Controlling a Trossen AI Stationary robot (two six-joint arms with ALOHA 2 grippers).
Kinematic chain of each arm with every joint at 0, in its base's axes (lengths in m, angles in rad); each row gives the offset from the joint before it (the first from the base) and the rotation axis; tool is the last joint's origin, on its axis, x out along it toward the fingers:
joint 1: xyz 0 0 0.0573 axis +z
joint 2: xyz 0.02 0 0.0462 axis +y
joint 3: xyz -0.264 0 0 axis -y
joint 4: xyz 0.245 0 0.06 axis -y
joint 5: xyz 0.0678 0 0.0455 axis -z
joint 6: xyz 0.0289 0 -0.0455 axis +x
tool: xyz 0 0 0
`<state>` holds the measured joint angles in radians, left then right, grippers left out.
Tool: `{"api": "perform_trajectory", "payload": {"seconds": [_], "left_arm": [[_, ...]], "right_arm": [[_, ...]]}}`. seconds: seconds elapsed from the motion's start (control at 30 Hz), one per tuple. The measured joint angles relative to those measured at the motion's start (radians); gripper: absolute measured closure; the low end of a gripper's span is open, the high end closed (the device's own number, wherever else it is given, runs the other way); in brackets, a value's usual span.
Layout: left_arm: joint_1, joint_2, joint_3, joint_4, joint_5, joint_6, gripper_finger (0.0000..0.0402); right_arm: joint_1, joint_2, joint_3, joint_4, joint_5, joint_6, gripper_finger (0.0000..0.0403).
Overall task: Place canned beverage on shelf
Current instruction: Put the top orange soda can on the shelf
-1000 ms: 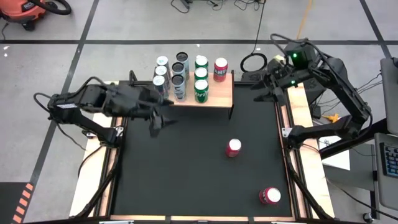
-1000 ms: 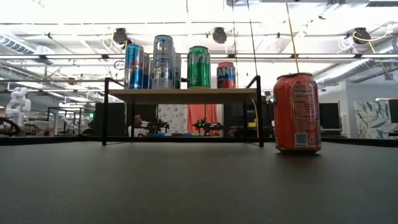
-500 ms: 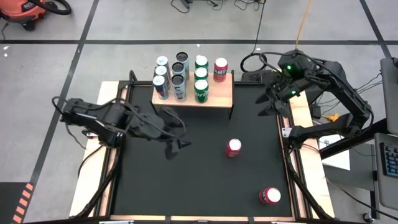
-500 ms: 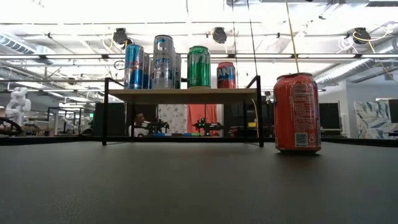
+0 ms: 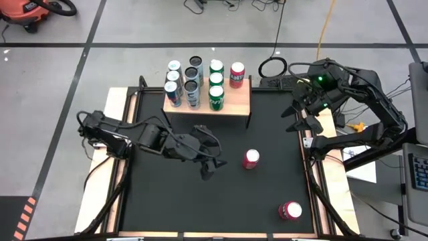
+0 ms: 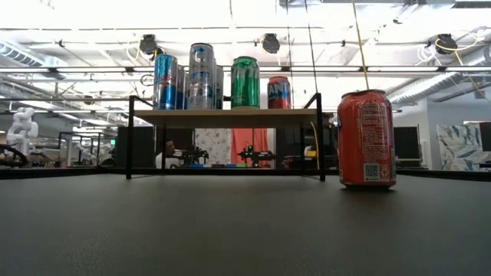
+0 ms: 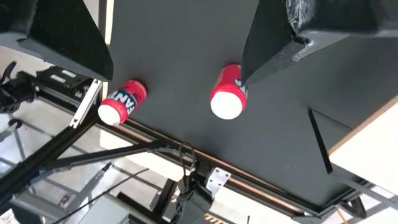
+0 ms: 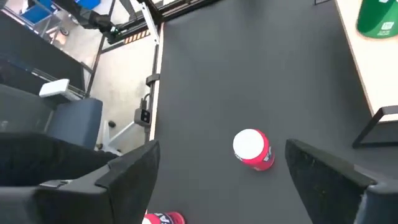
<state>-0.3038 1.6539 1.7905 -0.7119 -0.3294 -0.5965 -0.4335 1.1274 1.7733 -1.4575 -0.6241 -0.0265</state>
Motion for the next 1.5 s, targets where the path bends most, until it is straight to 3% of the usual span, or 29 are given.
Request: {"api": "perform_trajectory", "payload": {"seconds": [0.23,0.47,0.6,0.8,0.97,1.23,1.5], "left_arm": [[0.000,0.008,0.000,-0.016,0.003,0.008,0.0047],[0.000,0.008,0.000,-0.040,0.037,0.001,0.0047],[-0.001,0.008,0.000,-0.075,0.060,0.007,0.0047],[0.021,0.008,0.000,-0.200,0.013,0.000,0.0047],[0.035,0.008,0.000,-0.221,0.040,0.000,0.0047],[0.035,-0.002,0.000,-0.250,0.161,-0.079,0.0047],[0.020,-0.005,0.000,-0.329,0.170,-0.105,0.0047]], "right_arm": [[0.058,0.002,0.000,0.010,0.187,0.125,0.0081],[0.142,0.053,0.000,0.037,0.300,0.329,0.0081],[0.234,0.091,-0.001,0.040,0.353,0.390,0.0081],[0.384,0.153,-0.001,0.045,0.505,0.508,0.0081],[0.467,0.219,-0.001,0.054,0.636,0.614,0.0081],[0.574,0.311,-0.001,0.055,0.654,0.580,0.0081],[0.643,0.324,-0.058,0.158,0.704,0.560,0.0081]]}}
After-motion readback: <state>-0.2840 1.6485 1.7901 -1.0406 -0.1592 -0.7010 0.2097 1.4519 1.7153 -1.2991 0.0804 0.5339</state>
